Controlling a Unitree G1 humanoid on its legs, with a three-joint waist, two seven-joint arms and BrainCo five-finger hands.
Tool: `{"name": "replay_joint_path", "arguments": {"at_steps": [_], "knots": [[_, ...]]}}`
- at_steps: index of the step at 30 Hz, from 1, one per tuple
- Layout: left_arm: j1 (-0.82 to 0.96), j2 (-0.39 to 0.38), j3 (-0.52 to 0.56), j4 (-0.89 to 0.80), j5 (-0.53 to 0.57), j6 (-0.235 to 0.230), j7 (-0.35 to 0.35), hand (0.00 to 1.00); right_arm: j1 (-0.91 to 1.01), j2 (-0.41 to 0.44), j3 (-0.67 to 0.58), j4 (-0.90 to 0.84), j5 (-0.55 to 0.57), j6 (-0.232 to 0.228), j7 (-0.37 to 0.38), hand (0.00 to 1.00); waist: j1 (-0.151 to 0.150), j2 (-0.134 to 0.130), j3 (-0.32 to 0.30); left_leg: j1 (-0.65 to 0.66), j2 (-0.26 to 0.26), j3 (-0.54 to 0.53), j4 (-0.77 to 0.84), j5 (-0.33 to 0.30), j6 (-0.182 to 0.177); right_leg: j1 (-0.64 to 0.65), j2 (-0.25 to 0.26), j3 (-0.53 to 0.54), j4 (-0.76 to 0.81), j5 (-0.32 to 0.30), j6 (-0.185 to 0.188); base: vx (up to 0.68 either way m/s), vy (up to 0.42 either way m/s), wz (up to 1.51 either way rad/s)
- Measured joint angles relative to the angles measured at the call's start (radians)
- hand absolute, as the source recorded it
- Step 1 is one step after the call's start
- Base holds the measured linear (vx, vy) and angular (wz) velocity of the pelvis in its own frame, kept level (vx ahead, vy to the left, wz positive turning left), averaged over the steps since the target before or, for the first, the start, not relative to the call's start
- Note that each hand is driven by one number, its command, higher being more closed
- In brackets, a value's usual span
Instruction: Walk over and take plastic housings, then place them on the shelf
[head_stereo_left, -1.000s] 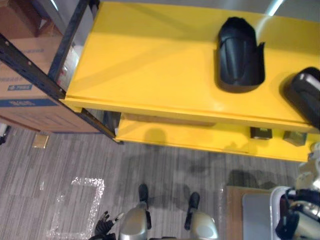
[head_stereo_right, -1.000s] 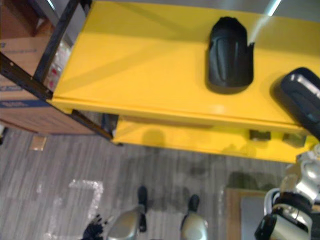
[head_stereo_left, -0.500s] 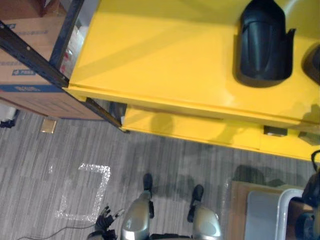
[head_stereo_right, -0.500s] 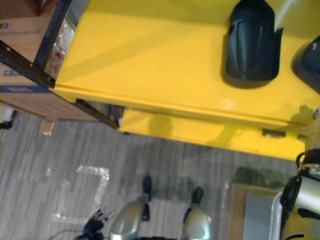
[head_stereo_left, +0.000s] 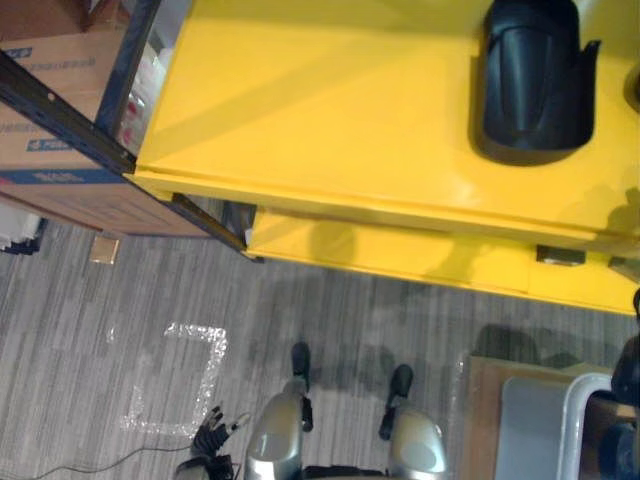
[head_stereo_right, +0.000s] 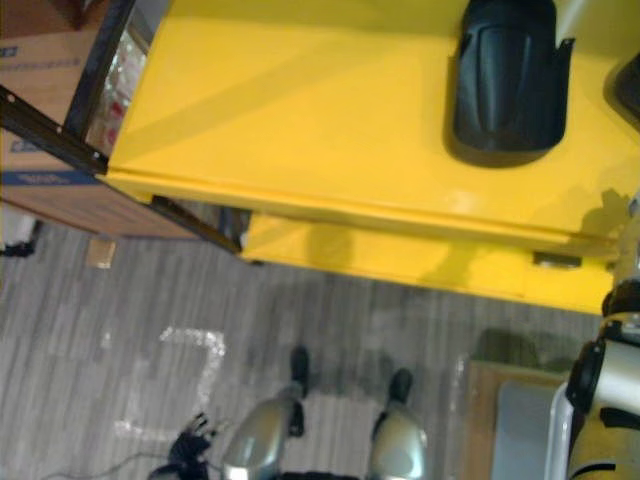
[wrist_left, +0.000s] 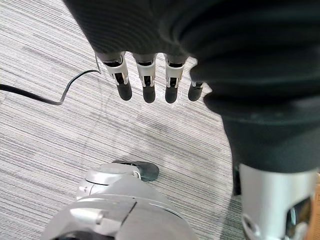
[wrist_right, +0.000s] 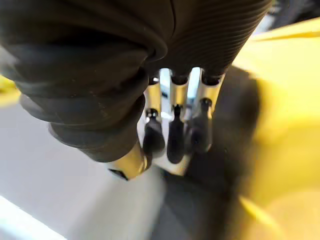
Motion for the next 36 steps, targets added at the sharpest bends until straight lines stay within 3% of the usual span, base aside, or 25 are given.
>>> {"name": "replay_joint_path", "arguments": {"at_steps": [5, 7, 10, 13, 16, 20, 25, 30, 35, 36], "knots": [[0.000, 0.007, 0.001, -0.003, 0.024, -0.001, 0.003, 0.00, 0.139, 0.044, -0.049, -0.232, -0.040, -0.058, -0.020, 0.00, -0.007, -0.047, -0.029, 0.031, -0.001, 0.007, -0.050, 0.018, -0.006, 0.009, 0.004, 0.001, -0.013, -0.001, -0.001, 0.00, 0.002, -0.04], [0.001, 0.010, 0.005, 0.014, 0.048, -0.010, 0.001, 0.00, 0.255, 0.133, -0.087, -0.360, -0.041, -0.075, -0.020, 0.00, -0.017, -0.090, -0.064, 0.031, 0.001, 0.003, -0.050, 0.019, -0.007, 0.013, 0.007, -0.004, -0.020, -0.001, -0.001, 0.02, -0.012, 0.05], [0.002, 0.022, 0.010, 0.031, 0.088, -0.013, 0.002, 0.00, 0.406, 0.261, -0.116, -0.481, -0.083, -0.101, -0.028, 0.00, -0.028, -0.121, -0.133, 0.034, -0.002, -0.006, -0.050, 0.019, -0.007, 0.029, 0.006, -0.021, -0.029, -0.001, -0.001, 0.04, -0.004, 0.13], [-0.002, 0.020, 0.011, 0.031, 0.090, -0.021, 0.002, 0.00, 0.531, 0.389, -0.111, -0.594, -0.104, -0.169, 0.001, 0.00, -0.033, -0.128, -0.177, 0.053, -0.002, -0.002, -0.051, 0.017, -0.008, 0.047, 0.006, -0.020, -0.033, -0.001, -0.001, -0.01, 0.002, -0.05], [-0.002, 0.013, 0.013, 0.033, 0.127, -0.036, 0.004, 0.00, 0.638, 0.461, -0.076, -0.631, -0.117, -0.224, 0.058, 0.00, -0.041, -0.128, -0.207, 0.068, -0.001, 0.010, -0.052, 0.017, -0.009, 0.058, 0.006, -0.014, -0.040, -0.006, 0.000, -0.06, -0.003, -0.13], [-0.003, -0.008, 0.019, 0.069, 0.127, -0.052, 0.027, 0.00, 0.797, 0.607, -0.065, -0.631, -0.048, -0.258, 0.098, 0.00, -0.058, -0.117, -0.267, 0.085, 0.000, 0.029, -0.059, 0.016, -0.009, 0.060, 0.005, 0.004, -0.039, -0.031, 0.002, -0.08, -0.010, -0.15], [-0.002, -0.021, 0.019, 0.070, 0.171, -0.050, 0.029, 0.00, 0.938, 0.773, -0.041, -0.504, 0.042, -0.292, 0.080, 0.00, -0.071, -0.106, -0.289, 0.117, 0.002, 0.082, -0.059, 0.002, -0.009, 0.057, 0.006, 0.059, -0.038, -0.032, 0.003, -0.04, 0.021, -0.28], [-0.017, -0.017, 0.016, 0.101, 0.194, -0.051, 0.022, 0.00, 0.980, 0.849, 0.034, -0.243, 0.126, -0.284, 0.099, 0.00, -0.082, -0.115, -0.302, 0.124, 0.001, 0.132, -0.059, -0.013, -0.005, 0.034, 0.009, 0.121, -0.038, -0.029, -0.001, 0.00, 0.025, -0.30], [-0.025, -0.023, 0.011, 0.111, 0.197, -0.052, 0.016, 0.00, 0.982, 0.898, 0.059, -0.014, 0.257, -0.290, 0.246, 0.00, -0.079, -0.115, -0.304, 0.155, -0.002, 0.166, -0.059, -0.031, -0.010, 0.043, 0.010, 0.155, -0.032, -0.022, -0.012, 0.05, 0.022, -0.20], [-0.076, -0.065, 0.060, 0.151, 0.187, 0.002, 0.017, 0.00, 0.935, 0.907, 0.102, 0.194, 0.275, -0.289, 0.440, 0.00, -0.025, -0.142, -0.299, 0.238, -0.002, 0.230, -0.060, -0.086, -0.018, 0.095, 0.008, 0.142, -0.049, -0.017, -0.011, 0.00, 0.000, 0.00]]}}
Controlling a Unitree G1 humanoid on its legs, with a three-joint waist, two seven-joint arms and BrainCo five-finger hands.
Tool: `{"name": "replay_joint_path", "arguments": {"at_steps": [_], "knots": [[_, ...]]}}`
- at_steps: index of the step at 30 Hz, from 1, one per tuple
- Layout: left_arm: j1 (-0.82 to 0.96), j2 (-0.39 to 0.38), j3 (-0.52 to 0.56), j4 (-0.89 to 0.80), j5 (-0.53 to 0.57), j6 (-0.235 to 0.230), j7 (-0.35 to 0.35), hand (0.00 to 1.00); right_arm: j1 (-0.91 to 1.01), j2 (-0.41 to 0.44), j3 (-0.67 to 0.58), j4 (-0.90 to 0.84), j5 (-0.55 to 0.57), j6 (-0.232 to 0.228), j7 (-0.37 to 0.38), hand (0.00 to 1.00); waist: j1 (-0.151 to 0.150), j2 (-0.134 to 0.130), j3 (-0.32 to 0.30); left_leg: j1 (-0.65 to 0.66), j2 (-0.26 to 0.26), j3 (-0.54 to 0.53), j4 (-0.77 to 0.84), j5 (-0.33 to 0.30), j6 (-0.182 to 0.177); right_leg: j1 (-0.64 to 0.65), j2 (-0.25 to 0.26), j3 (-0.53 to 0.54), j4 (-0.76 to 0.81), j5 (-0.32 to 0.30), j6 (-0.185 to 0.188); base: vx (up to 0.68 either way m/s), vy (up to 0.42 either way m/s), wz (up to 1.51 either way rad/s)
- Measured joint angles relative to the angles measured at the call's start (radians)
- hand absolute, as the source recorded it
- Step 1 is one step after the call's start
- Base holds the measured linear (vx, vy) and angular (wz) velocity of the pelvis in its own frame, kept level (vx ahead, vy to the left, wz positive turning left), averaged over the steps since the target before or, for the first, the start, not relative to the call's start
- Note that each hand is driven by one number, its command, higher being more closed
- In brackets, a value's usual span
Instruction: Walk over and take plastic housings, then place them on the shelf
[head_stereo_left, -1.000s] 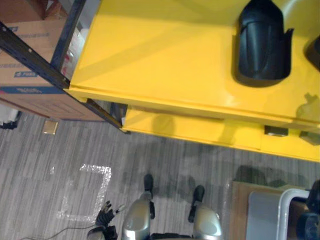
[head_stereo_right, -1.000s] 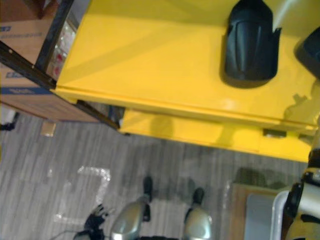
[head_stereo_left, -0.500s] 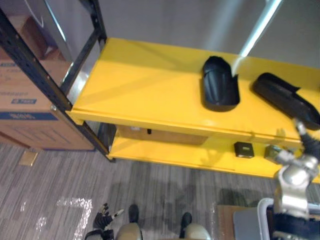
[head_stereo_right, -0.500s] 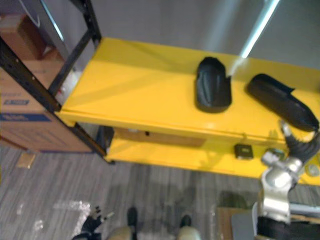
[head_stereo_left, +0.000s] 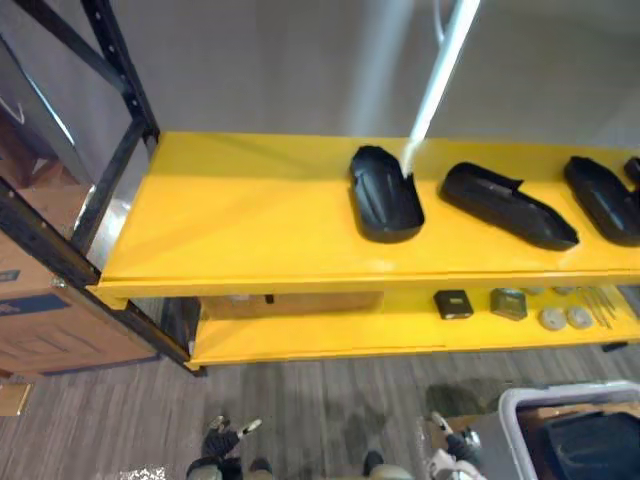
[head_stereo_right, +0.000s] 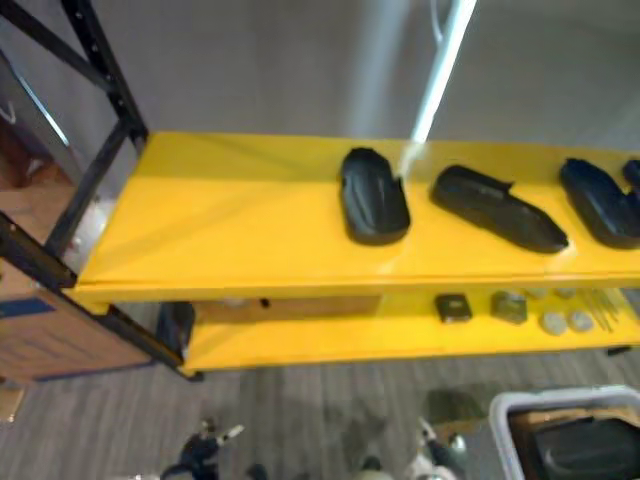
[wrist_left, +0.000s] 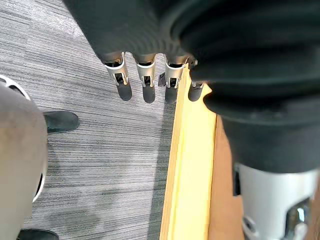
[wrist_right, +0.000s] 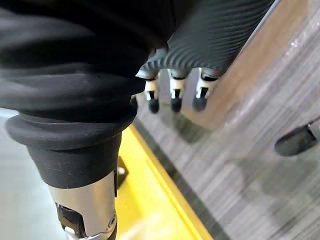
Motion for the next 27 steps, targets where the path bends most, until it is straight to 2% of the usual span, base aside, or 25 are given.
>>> {"name": "replay_joint_path", "arguments": {"at_steps": [6, 9, 11, 15, 21, 26, 27], "knots": [[0.000, -0.003, 0.017, 0.001, -0.002, 0.001, 0.006, 0.00, -0.003, 0.000, -0.001, 0.000, 0.000, 0.001, 0.002, 0.00, 0.001, 0.000, 0.000, -0.001, 0.001, 0.005, 0.000, 0.000, 0.000, -0.003, 0.000, 0.000, 0.000, 0.001, 0.002, 0.00, -0.001, -0.01], [-0.005, -0.012, 0.044, 0.004, -0.015, 0.030, 0.020, 0.00, -0.011, -0.001, -0.004, 0.000, 0.000, 0.005, 0.007, 0.00, 0.002, 0.002, 0.000, -0.016, 0.004, 0.013, 0.000, 0.000, 0.000, -0.019, 0.001, 0.000, -0.002, 0.003, 0.005, -0.02, -0.013, -0.07], [-0.016, -0.032, 0.090, 0.031, -0.042, 0.043, 0.035, 0.00, -0.020, -0.001, -0.027, 0.010, 0.001, 0.030, 0.033, 0.00, 0.002, 0.002, 0.000, -0.026, 0.008, 0.018, 0.000, 0.000, -0.001, -0.027, 0.006, -0.001, -0.025, 0.012, 0.015, -0.02, -0.031, -0.04], [-0.033, -0.049, 0.185, 0.073, -0.040, 0.076, 0.059, 0.00, -0.026, -0.002, -0.102, 0.074, 0.001, 0.075, 0.080, 0.00, 0.004, 0.006, -0.002, -0.014, 0.031, 0.046, 0.006, -0.010, -0.018, -0.010, 0.032, 0.002, -0.074, 0.034, 0.007, 0.03, -0.049, -0.19], [-0.035, -0.050, 0.216, 0.077, 0.088, 0.082, 0.061, 0.00, -0.026, -0.029, -0.171, 0.134, 0.021, 0.089, 0.112, 0.00, -0.007, 0.021, -0.010, 0.044, 0.053, 0.118, 0.007, -0.023, -0.036, 0.004, 0.067, 0.035, -0.099, 0.065, -0.012, 0.05, -0.055, -0.48], [-0.049, -0.049, 0.216, 0.079, 0.129, 0.109, 0.048, 0.00, -0.016, -0.034, -0.179, 0.151, 0.039, 0.084, 0.114, 0.00, -0.018, 0.028, -0.007, 0.066, 0.081, 0.209, 0.148, -0.118, -0.022, -0.002, 0.083, 0.081, -0.076, 0.094, -0.034, -0.03, -0.016, -0.77], [-0.052, -0.051, 0.214, 0.083, 0.129, 0.115, 0.048, 0.00, -0.012, -0.036, -0.180, 0.151, 0.039, 0.080, 0.115, 0.00, -0.018, 0.038, -0.003, 0.077, 0.089, 0.228, 0.177, -0.142, -0.017, -0.013, 0.094, 0.080, -0.061, 0.107, -0.041, -0.12, -0.034, -1.16]]}}
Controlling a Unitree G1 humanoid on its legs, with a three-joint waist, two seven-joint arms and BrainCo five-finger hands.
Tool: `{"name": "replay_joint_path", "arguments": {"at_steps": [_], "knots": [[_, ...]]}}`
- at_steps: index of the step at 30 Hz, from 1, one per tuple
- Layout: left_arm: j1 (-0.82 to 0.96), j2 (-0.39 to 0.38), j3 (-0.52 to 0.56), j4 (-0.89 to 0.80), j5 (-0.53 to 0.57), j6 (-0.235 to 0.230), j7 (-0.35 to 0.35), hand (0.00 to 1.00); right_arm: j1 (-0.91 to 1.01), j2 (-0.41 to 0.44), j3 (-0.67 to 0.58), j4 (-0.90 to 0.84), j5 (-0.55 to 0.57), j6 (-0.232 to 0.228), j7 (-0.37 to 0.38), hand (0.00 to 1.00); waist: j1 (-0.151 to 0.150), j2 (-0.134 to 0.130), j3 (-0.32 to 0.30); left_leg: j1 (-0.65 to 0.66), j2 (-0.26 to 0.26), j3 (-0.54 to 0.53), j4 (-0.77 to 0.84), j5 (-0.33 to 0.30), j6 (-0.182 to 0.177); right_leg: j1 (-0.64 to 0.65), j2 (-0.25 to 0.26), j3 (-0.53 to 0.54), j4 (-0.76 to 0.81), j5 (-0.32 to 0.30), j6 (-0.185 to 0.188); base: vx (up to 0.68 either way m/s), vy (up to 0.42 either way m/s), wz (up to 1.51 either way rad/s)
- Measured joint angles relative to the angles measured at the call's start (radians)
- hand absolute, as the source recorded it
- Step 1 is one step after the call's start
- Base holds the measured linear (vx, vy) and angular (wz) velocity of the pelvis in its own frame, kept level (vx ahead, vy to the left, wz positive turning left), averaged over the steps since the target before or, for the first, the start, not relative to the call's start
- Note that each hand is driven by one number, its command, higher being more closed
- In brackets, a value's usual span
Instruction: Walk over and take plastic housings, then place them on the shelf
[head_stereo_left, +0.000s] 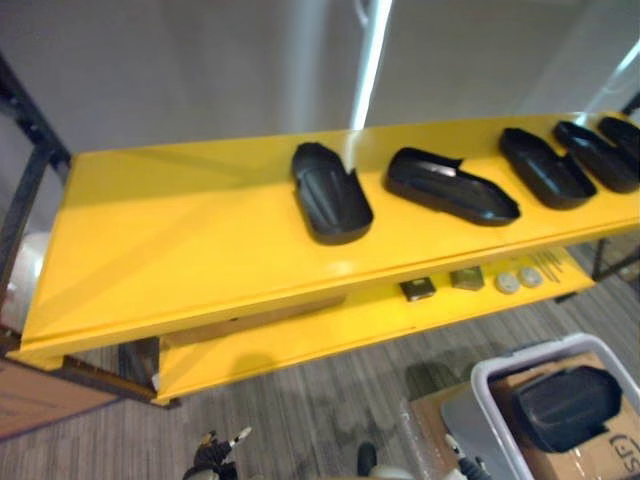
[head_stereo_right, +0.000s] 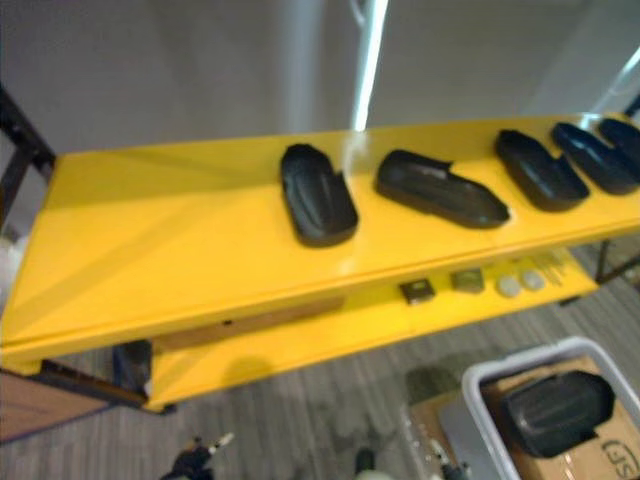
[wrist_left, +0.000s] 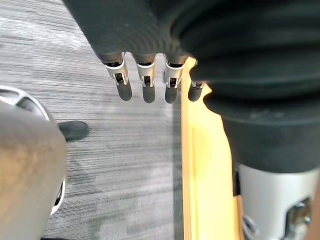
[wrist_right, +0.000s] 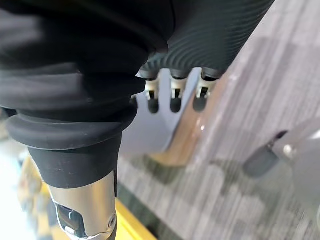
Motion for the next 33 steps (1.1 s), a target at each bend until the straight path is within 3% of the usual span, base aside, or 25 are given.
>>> {"name": "replay_joint_path", "arguments": {"at_steps": [4, 5, 6, 7, 11, 15, 19, 21, 23, 26, 27, 28, 33], "knots": [[-0.012, 0.003, -0.027, 0.025, 0.000, 0.004, 0.000, 0.00, 0.009, 0.001, -0.002, 0.001, -0.002, -0.001, 0.020, 0.00, -0.008, 0.020, 0.005, -0.002, 0.006, 0.015, 0.046, -0.073, -0.002, -0.050, 0.012, -0.010, 0.016, 0.029, -0.002, -0.18, -0.028, -0.91], [-0.011, 0.003, -0.032, 0.024, -0.008, 0.004, 0.003, 0.00, 0.025, 0.014, -0.011, 0.001, -0.011, -0.001, 0.031, 0.00, -0.009, 0.023, 0.009, -0.004, 0.014, 0.061, 0.063, -0.086, -0.001, -0.077, 0.001, -0.065, 0.021, 0.040, -0.030, -0.26, -0.017, -0.69], [-0.010, 0.001, -0.033, 0.024, -0.020, 0.007, 0.007, 0.00, 0.044, 0.024, -0.035, 0.001, -0.028, -0.002, 0.043, 0.00, -0.009, 0.023, 0.011, 0.003, 0.018, 0.084, 0.066, -0.087, -0.001, -0.088, -0.017, -0.140, 0.050, 0.012, -0.059, -0.20, -0.006, -0.75], [-0.010, 0.000, -0.033, 0.023, -0.039, 0.007, 0.008, 0.00, 0.055, 0.029, -0.045, 0.001, -0.036, -0.002, 0.045, 0.00, -0.007, 0.023, 0.012, 0.008, 0.021, 0.091, 0.067, -0.089, -0.003, -0.092, -0.025, -0.175, 0.067, 0.005, -0.065, -0.21, -0.002, -0.39], [-0.001, 0.008, -0.029, 0.019, -0.112, 0.012, 0.018, 0.00, 0.085, 0.058, -0.060, -0.005, -0.066, -0.012, 0.104, 0.00, -0.007, 0.022, 0.008, -0.006, 0.091, 0.084, 0.135, -0.120, -0.048, -0.085, -0.002, -0.247, 0.102, -0.013, -0.033, -0.04, -0.110, -0.04], [0.014, -0.026, -0.023, -0.007, -0.173, 0.031, 0.037, 0.00, 0.046, 0.040, -0.058, -0.006, -0.116, -0.012, 0.133, 0.00, -0.001, 0.058, 0.010, -0.036, 0.153, -0.010, 0.139, -0.095, -0.077, -0.036, 0.053, -0.330, 0.061, -0.054, -0.038, 0.07, -0.165, 0.53], [0.017, -0.025, -0.007, -0.007, -0.170, 0.031, 0.037, 0.00, -0.015, -0.017, 0.010, -0.003, -0.127, -0.014, 0.155, 0.00, 0.024, 0.083, 0.015, -0.120, 0.179, -0.117, 0.313, -0.050, -0.032, -0.004, 0.061, -0.340, 0.037, -0.069, -0.050, 0.10, -0.099, 0.14], [0.025, -0.023, 0.010, -0.007, -0.171, 0.031, 0.036, 0.00, -0.040, -0.037, 0.028, -0.003, -0.138, -0.017, 0.156, 0.00, 0.032, 0.088, 0.020, -0.173, 0.184, -0.167, 0.438, -0.017, 0.017, 0.021, 0.054, -0.336, 0.025, -0.071, -0.053, 0.13, -0.012, -0.08], [0.072, -0.031, 0.021, -0.007, -0.170, 0.030, 0.031, 0.00, -0.066, -0.058, 0.055, 0.005, -0.158, -0.018, 0.151, 0.00, 0.054, 0.094, 0.027, -0.204, 0.088, -0.312, 0.442, -0.084, -0.003, 0.041, 0.023, -0.295, 0.031, -0.076, -0.059, 0.14, 0.086, -0.43], [0.143, -0.044, 0.033, -0.007, -0.157, 0.029, 0.028, 0.00, -0.104, -0.074, 0.071, 0.006, -0.166, -0.017, 0.146, 0.00, 0.065, 0.100, 0.033, -0.244, -0.046, -0.424, 0.291, -0.105, 0.000, 0.048, -0.007, -0.242, 0.034, -0.086, -0.038, 0.09, 0.166, -0.49], [0.157, -0.052, 0.040, -0.007, -0.150, 0.030, 0.028, 0.00, -0.105, -0.081, 0.083, 0.001, -0.177, -0.017, 0.146, 0.00, 0.073, 0.113, 0.041, -0.264, -0.064, -0.445, 0.233, -0.088, 0.004, 0.047, -0.008, -0.234, 0.047, -0.096, -0.023, 0.04, 0.211, -0.46], [0.173, -0.068, 0.043, -0.006, -0.140, 0.030, 0.026, 0.00, -0.098, -0.086, 0.099, 0.001, -0.179, -0.014, 0.145, 0.00, 0.096, 0.112, 0.045, -0.249, -0.072, -0.428, 0.232, -0.072, 0.050, 0.048, -0.009, -0.213, 0.068, -0.109, -0.002, 0.10, 0.196, -0.27], [0.163, -0.034, 0.045, -0.009, -0.121, 0.005, 0.033, 0.00, -0.084, -0.057, 0.182, -0.049, -0.290, -0.022, 0.158, 0.00, 0.102, 0.054, 0.035, -0.202, -0.146, -0.400, 0.157, -0.076, 0.099, 0.014, -0.093, -0.211, 0.177, -0.166, 0.030, 0.16, 0.182, -0.05]]}}
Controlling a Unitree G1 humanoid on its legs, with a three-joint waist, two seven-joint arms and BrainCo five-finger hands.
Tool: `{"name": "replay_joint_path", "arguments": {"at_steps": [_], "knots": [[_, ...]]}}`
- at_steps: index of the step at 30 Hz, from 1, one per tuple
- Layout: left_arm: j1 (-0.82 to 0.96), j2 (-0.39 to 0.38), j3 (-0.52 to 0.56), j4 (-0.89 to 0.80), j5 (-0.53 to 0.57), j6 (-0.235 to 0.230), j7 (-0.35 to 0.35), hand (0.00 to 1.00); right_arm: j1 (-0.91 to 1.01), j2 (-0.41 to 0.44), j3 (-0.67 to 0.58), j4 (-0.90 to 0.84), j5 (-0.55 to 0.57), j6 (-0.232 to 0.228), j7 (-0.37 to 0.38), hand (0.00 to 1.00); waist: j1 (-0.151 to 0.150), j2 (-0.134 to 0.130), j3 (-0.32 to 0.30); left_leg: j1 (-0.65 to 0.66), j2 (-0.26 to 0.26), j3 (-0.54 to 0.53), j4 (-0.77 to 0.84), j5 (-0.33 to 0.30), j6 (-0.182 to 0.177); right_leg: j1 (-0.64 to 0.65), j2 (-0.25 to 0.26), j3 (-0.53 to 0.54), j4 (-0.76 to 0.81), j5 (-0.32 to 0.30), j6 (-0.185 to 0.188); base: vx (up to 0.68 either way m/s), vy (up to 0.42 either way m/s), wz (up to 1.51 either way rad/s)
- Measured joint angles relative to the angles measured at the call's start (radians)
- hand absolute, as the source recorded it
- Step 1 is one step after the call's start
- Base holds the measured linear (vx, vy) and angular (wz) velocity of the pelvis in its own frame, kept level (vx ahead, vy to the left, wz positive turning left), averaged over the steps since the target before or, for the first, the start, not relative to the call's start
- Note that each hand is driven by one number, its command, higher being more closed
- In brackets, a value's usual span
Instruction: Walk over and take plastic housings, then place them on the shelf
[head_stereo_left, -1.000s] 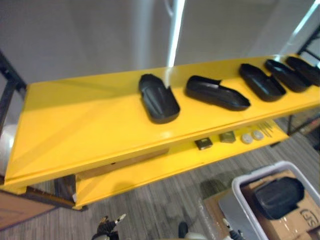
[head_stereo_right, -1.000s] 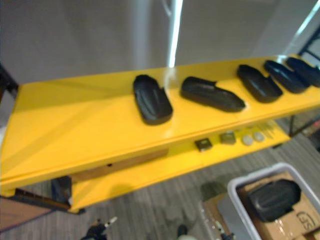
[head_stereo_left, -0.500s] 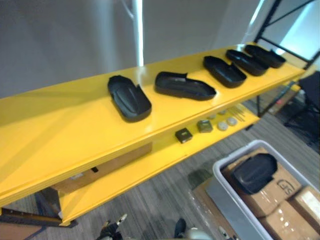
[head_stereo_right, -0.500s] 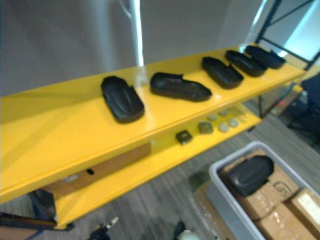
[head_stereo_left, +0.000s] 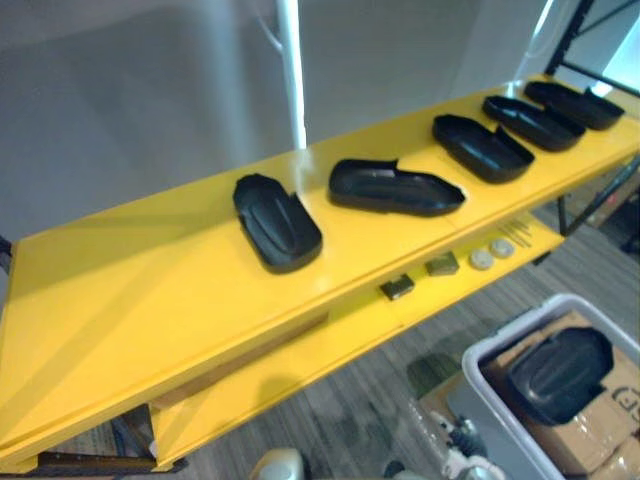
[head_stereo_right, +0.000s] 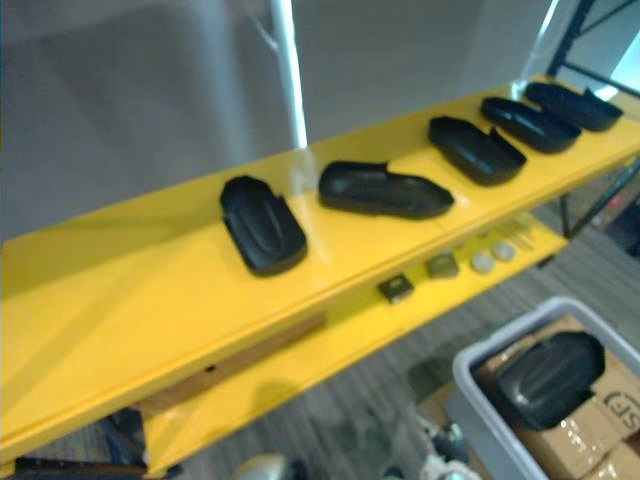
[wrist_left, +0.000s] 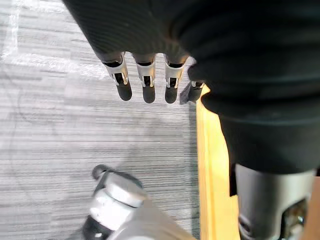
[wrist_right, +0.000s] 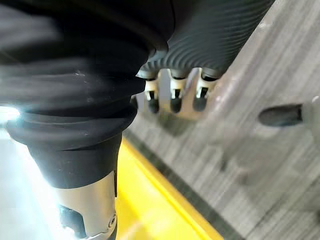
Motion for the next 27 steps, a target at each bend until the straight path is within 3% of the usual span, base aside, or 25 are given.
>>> {"name": "replay_joint_path", "arguments": {"at_steps": [1, 3, 4, 5, 6, 8, 10, 11, 13, 14, 15, 18, 21, 23, 25, 27], "knots": [[-0.004, 0.007, -0.009, 0.000, 0.002, -0.001, 0.004, 0.00, 0.000, -0.001, 0.015, -0.003, -0.020, -0.006, 0.006, 0.00, 0.000, -0.002, 0.000, 0.009, -0.005, -0.002, -0.006, -0.004, 0.006, -0.009, -0.010, 0.000, 0.037, -0.012, 0.002, 0.18, 0.124, 0.01], [-0.038, 0.034, -0.055, -0.010, -0.012, -0.019, 0.020, 0.00, -0.001, -0.013, 0.112, -0.049, -0.085, -0.052, 0.009, 0.00, -0.002, 0.003, 0.004, 0.041, -0.007, -0.020, -0.022, -0.008, 0.017, -0.126, -0.049, 0.008, 0.324, -0.035, -0.003, 0.17, 0.091, 0.20], [-0.047, 0.043, -0.070, -0.022, -0.023, -0.024, 0.023, 0.00, 0.004, -0.013, 0.145, -0.088, -0.085, -0.065, 0.002, 0.00, -0.007, 0.001, 0.007, 0.046, -0.007, -0.039, -0.020, -0.006, 0.021, -0.157, -0.055, 0.022, 0.402, -0.030, -0.010, 0.19, 0.034, 0.65], [-0.073, 0.063, -0.099, -0.055, -0.056, -0.037, 0.030, 0.00, 0.014, -0.011, 0.210, -0.193, -0.086, -0.097, -0.021, 0.00, -0.026, -0.005, 0.020, 0.052, 0.007, -0.081, -0.004, -0.006, 0.022, -0.188, -0.061, 0.025, 0.480, -0.063, -0.024, 0.24, -0.106, 0.92], [-0.099, 0.086, -0.115, -0.088, -0.086, -0.053, 0.042, 0.00, 0.014, -0.014, 0.255, -0.318, -0.090, -0.123, -0.038, 0.00, -0.034, -0.007, 0.027, 0.038, 0.032, -0.127, 0.019, -0.007, 0.020, -0.194, -0.026, 0.023, 0.454, -0.111, -0.038, 0.20, -0.122, 0.94], [-0.124, 0.099, -0.114, -0.125, -0.128, -0.065, 0.042, 0.00, 0.004, -0.020, 0.285, -0.484, -0.143, -0.151, -0.117, 0.00, -0.034, -0.005, 0.028, 0.014, 0.076, -0.173, 0.038, -0.016, 0.003, -0.210, 0.049, 0.054, 0.308, -0.119, -0.049, 0.15, -0.198, 0.75], [-0.130, 0.124, -0.114, -0.139, -0.164, -0.088, 0.042, 0.00, 0.040, -0.043, 0.255, -0.568, -0.197, -0.168, -0.220, 0.00, -0.038, -0.030, 0.021, -0.037, 0.080, -0.217, 0.069, -0.037, -0.029, -0.232, 0.095, 0.170, 0.142, -0.032, -0.044, 0.13, -0.249, 0.79], [-0.129, 0.140, -0.108, -0.127, -0.196, -0.091, 0.043, 0.00, 0.064, -0.054, 0.248, -0.640, -0.223, -0.162, -0.301, 0.00, -0.059, -0.063, 0.022, -0.066, 0.060, -0.247, 0.092, -0.059, -0.050, -0.244, 0.089, 0.247, 0.121, 0.051, 0.001, 0.13, -0.301, 0.63], [-0.119, 0.123, -0.074, -0.114, -0.208, -0.087, 0.044, 0.00, 0.064, -0.086, 0.223, -0.754, -0.225, -0.130, -0.389, 0.00, -0.059, -0.032, 0.034, -0.102, 0.094, -0.269, 0.113, -0.078, -0.072, -0.225, 0.119, 0.262, 0.059, 0.032, 0.015, 0.14, -0.299, 0.39], [-0.092, 0.089, -0.061, -0.109, -0.223, -0.084, 0.047, 0.00, 0.062, -0.135, 0.176, -0.866, -0.230, -0.126, -0.479, 0.00, -0.065, -0.001, 0.049, -0.093, 0.123, -0.290, 0.094, -0.071, -0.085, -0.177, 0.141, 0.229, 0.003, 0.031, 0.010, 0.13, -0.272, 0.46], [-0.064, 0.062, -0.051, -0.090, -0.240, -0.083, 0.046, 0.00, 0.008, -0.185, 0.121, -1.031, -0.238, -0.161, -0.563, 0.00, -0.069, 0.004, 0.047, -0.062, 0.135, -0.287, 0.078, -0.046, -0.113, -0.135, 0.146, 0.203, -0.006, 0.025, -0.005, 0.12, -0.250, 0.58], [-0.026, 0.043, -0.039, -0.048, -0.243, -0.045, 0.036, 0.00, -0.169, -0.272, -0.010, -1.170, -0.259, -0.278, -0.678, 0.00, -0.069, -0.015, 0.029, -0.055, 0.147, -0.269, 0.111, -0.012, -0.115, -0.047, 0.146, 0.121, -0.053, 0.013, -0.025, 0.05, -0.125, 0.80], [0.001, 0.041, -0.026, -0.026, -0.202, -0.007, 0.013, 0.00, -0.245, -0.285, -0.055, -1.222, -0.250, -0.279, -0.701, 0.00, -0.064, -0.028, 0.020, -0.101, 0.164, -0.211, 0.161, 0.002, -0.105, -0.021, 0.150, 0.048, -0.068, 0.005, -0.040, -0.03, -0.075, 0.75], [0.019, 0.032, -0.025, -0.022, -0.197, 0.008, 0.011, 0.00, -0.258, -0.285, -0.055, -1.236, -0.191, -0.268, -0.664, 0.00, -0.057, -0.028, 0.020, -0.102, 0.159, -0.202, 0.145, 0.016, -0.104, -0.023, 0.143, 0.036, -0.059, 0.001, -0.046, -0.06, -0.011, 0.33], [0.024, 0.027, -0.028, 0.002, -0.195, 0.015, 0.009, 0.00, -0.241, -0.283, -0.076, -1.246, -0.114, -0.238, -0.616, 0.00, -0.082, -0.009, 0.004, -0.090, 0.162, -0.173, 0.041, 0.023, -0.106, -0.035, 0.133, -0.006, -0.058, -0.002, -0.051, -0.08, 0.048, 0.51], [0.024, 0.031, -0.032, 0.003, -0.173, 0.014, 0.006, 0.00, -0.195, -0.257, -0.106, -1.246, -0.104, -0.227, -0.611, 0.00, -0.093, -0.014, 0.000, -0.062, 0.149, -0.148, -0.035, 0.060, -0.102, -0.030, 0.111, -0.033, -0.056, -0.002, -0.051, -0.05, 0.061, 0.47]]}}
